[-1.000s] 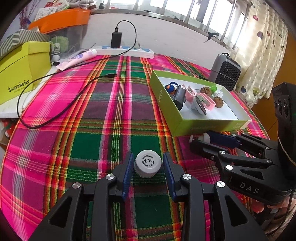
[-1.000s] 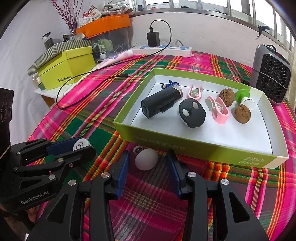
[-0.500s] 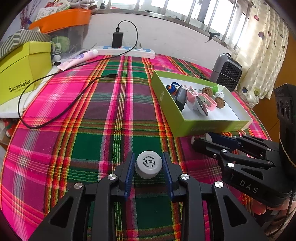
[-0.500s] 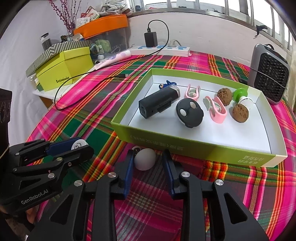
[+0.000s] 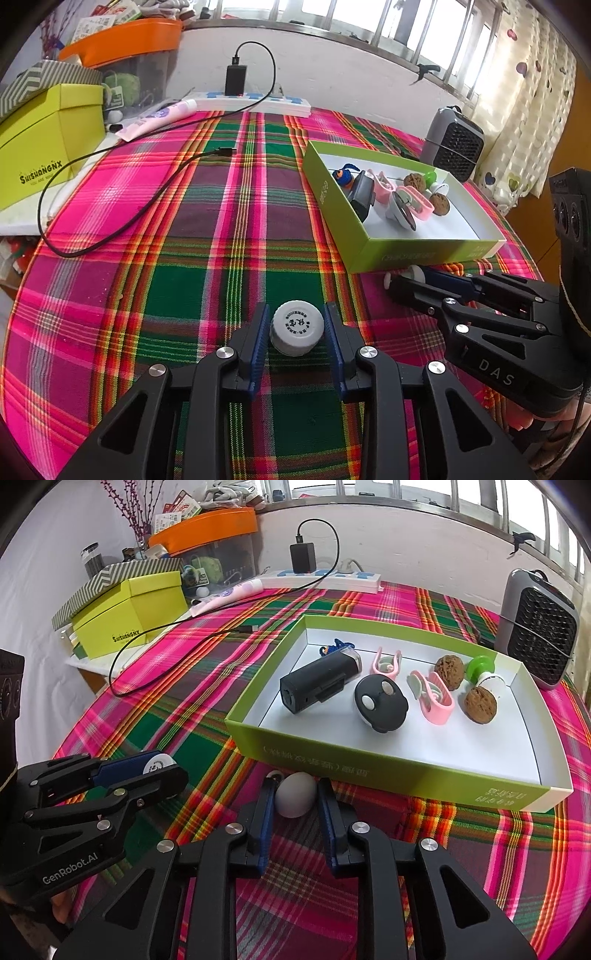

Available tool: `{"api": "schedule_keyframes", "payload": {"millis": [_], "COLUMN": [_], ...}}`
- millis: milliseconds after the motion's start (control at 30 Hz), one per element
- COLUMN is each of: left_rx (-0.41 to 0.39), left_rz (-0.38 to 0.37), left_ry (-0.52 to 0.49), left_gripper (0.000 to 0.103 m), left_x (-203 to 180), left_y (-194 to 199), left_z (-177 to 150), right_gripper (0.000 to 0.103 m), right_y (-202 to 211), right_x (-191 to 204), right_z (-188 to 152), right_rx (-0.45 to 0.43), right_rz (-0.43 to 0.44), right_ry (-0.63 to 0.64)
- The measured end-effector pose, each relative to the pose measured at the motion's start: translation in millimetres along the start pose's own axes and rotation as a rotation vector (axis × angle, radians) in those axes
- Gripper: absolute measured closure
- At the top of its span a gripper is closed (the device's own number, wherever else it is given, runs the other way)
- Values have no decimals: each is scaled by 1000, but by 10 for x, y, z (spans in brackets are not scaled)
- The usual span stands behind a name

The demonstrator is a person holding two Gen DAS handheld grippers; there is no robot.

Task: Organize objects
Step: 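Carry the white jar and white ball over the tray with both tools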

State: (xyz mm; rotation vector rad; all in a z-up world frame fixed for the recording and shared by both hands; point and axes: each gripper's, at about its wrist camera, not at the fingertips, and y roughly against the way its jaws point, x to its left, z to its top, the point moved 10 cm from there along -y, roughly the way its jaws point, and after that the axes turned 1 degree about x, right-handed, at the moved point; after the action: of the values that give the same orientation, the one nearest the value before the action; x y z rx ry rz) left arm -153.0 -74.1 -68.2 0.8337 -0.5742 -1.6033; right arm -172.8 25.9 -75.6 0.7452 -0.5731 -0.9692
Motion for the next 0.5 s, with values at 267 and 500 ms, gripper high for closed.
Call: {"api": "schedule_keyframes", "payload": {"millis": [267,500], "left_rx": [2,-2], "left_rz": [7,9], "left_ry": [-8,-13], "left_gripper": [76,76], "left_x": [9,-29], "left_y": [-7,17], "left_z": [9,-12], "right_gripper": [80,80], "right_y": [13,33], "right_x": [-6,0], "right_z": [-20,-37], "right_rx": [0,1], "right_rz": [10,18], "right_ry": [-7,-4]}}
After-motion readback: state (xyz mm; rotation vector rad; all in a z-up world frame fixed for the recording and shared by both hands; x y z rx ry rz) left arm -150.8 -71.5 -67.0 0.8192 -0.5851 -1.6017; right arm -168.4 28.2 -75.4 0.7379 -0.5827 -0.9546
